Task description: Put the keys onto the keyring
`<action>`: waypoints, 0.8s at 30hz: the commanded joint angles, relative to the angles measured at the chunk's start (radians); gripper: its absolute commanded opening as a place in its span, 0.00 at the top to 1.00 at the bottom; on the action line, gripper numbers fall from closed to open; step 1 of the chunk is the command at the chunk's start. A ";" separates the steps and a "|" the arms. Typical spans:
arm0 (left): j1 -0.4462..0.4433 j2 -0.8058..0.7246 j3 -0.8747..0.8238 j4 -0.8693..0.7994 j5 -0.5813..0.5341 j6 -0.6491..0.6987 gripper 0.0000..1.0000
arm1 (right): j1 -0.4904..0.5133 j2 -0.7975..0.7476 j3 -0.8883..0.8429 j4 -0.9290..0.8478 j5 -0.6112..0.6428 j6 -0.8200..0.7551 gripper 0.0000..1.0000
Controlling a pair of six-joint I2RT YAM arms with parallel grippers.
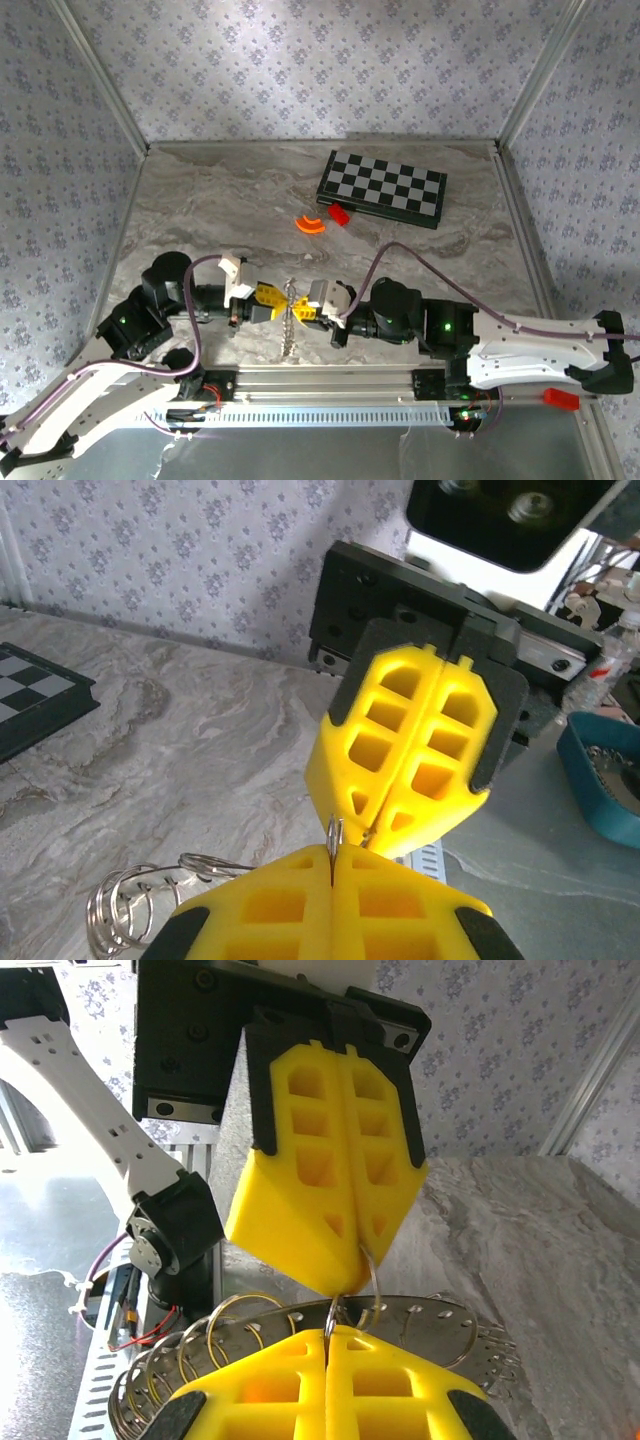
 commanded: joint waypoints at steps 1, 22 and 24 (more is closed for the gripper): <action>-0.043 0.001 -0.027 0.182 -0.037 -0.077 1.00 | 0.022 -0.012 -0.018 0.034 0.067 -0.038 1.00; -0.148 -0.077 -0.166 0.470 -0.080 -0.096 1.00 | 0.033 -0.161 -0.046 0.026 0.034 0.044 0.71; -0.157 -0.083 -0.166 0.484 -0.065 -0.086 1.00 | 0.033 -0.194 -0.049 0.029 0.011 0.062 0.70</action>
